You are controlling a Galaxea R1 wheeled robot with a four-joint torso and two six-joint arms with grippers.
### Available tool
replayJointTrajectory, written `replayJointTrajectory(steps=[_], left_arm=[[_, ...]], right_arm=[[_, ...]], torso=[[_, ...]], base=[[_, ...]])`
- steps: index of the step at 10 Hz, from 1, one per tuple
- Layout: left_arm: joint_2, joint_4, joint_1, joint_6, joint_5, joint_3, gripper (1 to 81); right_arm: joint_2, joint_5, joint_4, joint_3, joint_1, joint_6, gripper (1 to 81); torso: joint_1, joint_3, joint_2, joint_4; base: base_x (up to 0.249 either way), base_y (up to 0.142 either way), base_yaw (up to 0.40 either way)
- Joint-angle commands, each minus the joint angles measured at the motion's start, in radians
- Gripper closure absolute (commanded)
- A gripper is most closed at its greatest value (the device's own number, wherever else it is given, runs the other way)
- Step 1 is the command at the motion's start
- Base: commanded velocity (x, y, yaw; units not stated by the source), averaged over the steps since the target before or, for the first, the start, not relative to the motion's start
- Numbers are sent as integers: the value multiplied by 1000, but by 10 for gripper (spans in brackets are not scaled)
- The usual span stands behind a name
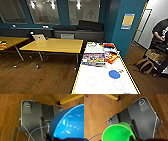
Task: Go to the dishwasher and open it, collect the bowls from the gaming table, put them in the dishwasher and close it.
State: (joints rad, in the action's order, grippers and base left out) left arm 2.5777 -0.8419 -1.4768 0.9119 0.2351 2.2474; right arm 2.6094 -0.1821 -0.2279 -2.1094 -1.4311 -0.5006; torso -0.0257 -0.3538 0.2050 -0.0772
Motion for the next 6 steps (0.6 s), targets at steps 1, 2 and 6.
replayJointTrajectory(steps=[1, 2, 6], left_arm=[[75, -5, 2, -5, -8, 132, 811], [92, -5, 2, -4, -13, 170, 811], [147, -13, 2, -7, -20, 256, 811]], right_arm=[[60, 64, -73, -99, 2, 2, 811], [68, 66, -76, -110, -1, 2, 811], [86, 66, -77, -119, -15, 2, 811]], torso=[[0, 0, 0, 0], [0, 0, 0, 0], [0, 0, 0, 0]], base=[[0, 0, 0], [0, 0, 0], [0, 0, 0]])
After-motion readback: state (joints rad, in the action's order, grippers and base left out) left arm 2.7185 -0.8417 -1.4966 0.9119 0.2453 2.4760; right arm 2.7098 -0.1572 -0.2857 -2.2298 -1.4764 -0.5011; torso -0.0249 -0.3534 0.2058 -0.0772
